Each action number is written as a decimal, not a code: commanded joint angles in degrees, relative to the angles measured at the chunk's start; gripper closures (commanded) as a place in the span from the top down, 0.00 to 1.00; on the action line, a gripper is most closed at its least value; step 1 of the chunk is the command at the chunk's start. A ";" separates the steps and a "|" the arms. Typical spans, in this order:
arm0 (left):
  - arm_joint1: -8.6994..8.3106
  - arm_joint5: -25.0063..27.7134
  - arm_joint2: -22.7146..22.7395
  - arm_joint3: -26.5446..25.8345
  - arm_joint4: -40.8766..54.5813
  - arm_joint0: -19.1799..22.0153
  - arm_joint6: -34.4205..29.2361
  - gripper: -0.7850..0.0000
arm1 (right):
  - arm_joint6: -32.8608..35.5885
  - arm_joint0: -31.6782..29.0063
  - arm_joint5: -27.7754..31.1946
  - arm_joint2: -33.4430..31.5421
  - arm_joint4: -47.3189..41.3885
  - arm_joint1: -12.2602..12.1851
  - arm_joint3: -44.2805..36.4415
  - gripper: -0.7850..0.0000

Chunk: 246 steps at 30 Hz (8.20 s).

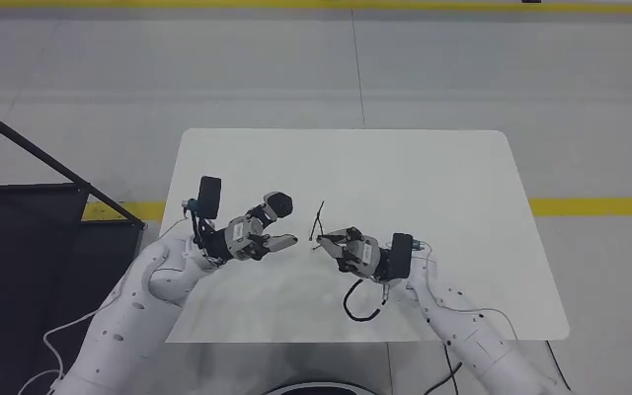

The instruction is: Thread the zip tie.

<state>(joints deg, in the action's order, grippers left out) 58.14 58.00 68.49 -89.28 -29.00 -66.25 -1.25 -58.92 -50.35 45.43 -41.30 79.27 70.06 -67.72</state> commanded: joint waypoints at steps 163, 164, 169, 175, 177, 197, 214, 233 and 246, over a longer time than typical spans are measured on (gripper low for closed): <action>4.45 -27.05 1.16 11.94 77.91 4.64 -65.90 0.16 | 12.60 -0.32 12.57 2.69 -19.66 -6.02 -16.26 0.00; 4.50 -26.98 1.12 11.73 77.98 4.65 -66.07 0.25 | 12.60 0.03 12.57 3.19 -19.51 -6.08 -15.98 0.00; 4.69 -26.87 1.29 11.32 77.57 4.78 -65.89 1.00 | 12.60 1.36 12.57 4.56 -19.59 -6.34 -14.77 0.00; 4.79 -25.24 2.61 11.76 76.18 4.67 -63.31 1.00 | 12.61 1.62 12.57 3.63 -16.62 -7.00 -13.03 0.00; 4.78 -24.46 3.26 11.85 75.17 4.42 -61.89 1.00 | 12.62 1.51 12.57 2.55 -14.03 -7.55 -12.47 0.00; 4.81 -23.44 6.73 10.23 80.32 1.76 -63.12 1.00 | 37.91 -6.01 10.95 -10.41 -3.86 -16.93 -21.88 0.00; 4.81 -23.44 6.73 10.23 80.32 1.76 -63.12 1.00 | 70.63 -7.53 3.55 -11.84 -7.16 -17.20 -33.03 0.00; 4.81 -23.44 6.73 10.23 80.32 1.76 -63.12 1.00 | 129.86 1.91 -13.77 -4.50 -22.27 -15.32 -47.36 0.00; 4.81 -23.44 6.73 10.23 80.32 1.76 -63.12 1.00 | 142.39 15.66 -24.79 10.10 -21.60 -8.04 -39.78 0.00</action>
<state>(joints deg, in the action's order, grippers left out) 62.95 34.56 75.22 -79.05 51.32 -64.49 -64.37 82.59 -35.67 21.65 -32.00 57.65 61.47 -108.32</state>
